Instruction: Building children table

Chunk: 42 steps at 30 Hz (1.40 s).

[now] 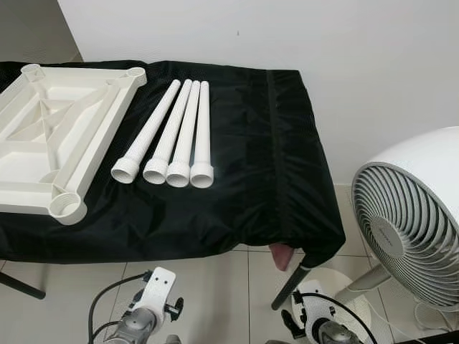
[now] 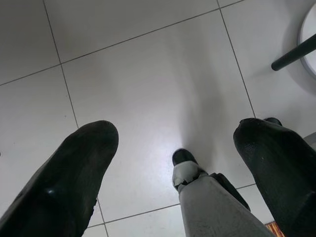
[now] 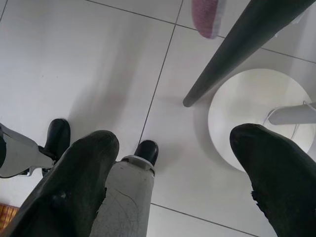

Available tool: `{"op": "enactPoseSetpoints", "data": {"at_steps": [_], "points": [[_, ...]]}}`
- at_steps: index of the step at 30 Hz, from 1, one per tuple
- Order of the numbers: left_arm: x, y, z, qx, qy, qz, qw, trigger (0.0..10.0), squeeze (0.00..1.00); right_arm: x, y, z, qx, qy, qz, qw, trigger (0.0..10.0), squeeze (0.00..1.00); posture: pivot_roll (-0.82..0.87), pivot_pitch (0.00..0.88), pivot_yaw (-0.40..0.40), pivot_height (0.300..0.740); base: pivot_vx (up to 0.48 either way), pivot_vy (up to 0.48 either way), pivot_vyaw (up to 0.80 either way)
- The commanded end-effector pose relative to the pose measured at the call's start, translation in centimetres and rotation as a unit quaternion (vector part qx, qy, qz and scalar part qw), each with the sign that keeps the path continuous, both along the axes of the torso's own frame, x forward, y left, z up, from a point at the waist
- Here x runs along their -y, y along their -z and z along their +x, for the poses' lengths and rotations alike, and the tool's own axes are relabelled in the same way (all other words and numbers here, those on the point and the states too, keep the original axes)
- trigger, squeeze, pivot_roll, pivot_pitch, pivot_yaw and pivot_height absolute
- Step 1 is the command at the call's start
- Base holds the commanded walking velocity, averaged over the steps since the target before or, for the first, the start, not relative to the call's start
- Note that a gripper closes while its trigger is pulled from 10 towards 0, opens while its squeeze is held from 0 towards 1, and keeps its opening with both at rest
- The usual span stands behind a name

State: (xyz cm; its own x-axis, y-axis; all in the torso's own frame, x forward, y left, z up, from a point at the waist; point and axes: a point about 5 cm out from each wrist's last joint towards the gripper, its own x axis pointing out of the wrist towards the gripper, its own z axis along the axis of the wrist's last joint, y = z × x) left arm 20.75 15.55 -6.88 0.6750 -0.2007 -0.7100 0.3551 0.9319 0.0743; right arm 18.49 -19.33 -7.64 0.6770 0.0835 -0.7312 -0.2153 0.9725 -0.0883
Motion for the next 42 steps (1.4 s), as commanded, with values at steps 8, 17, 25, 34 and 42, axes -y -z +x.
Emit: {"op": "enactPoseSetpoints", "data": {"at_steps": [8, 17, 25, 34, 42], "points": [[0.4, 0.4, -0.4, -0.025, -0.002, -0.007, 1.0, 10.0, 0.0, -0.3, 0.3, -0.5, -0.009, 0.0, -0.002, 1.0, 10.0, 0.0, -0.08, 0.0, 0.029, 0.74, 0.0, 0.0, 0.0], [-0.5, 0.6, -0.9, -0.034, -0.013, 0.004, 0.999, 10.0, 0.0, -0.3, 0.6, -1.2, -0.014, -0.001, -0.001, 1.0, 10.0, 0.0, -0.08, 0.0, 0.033, 0.74, 0.0, 0.26, 0.0], [-0.8, 0.8, -1.2, -0.039, -0.018, 0.009, 0.999, 10.0, 0.0, -0.4, 0.7, -1.4, -0.016, -0.007, -0.002, 1.0, 10.0, 0.0, -0.08, 0.0, 0.032, 0.74, 0.0, 0.435, 0.0], [-1.0, 0.9, -1.4, -0.043, -0.022, 0.012, 0.999, 10.0, 0.0, -0.2, 0.6, -1.3, -0.016, -0.009, -0.005, 1.0, 10.0, 0.0, -0.07, 0.0, 0.026, 0.74, 0.0, 0.462, 0.0], [-1.2, 1.0, -1.6, -0.05, -0.027, 0.017, 0.998, 10.0, 0.0, -0.7, 0.7, -1.4, -0.018, -0.014, -0.002, 1.0, 10.0, 0.0, -0.07, 0.0, 0.026, 0.74, 0.0, 0.465, 0.0]]}}
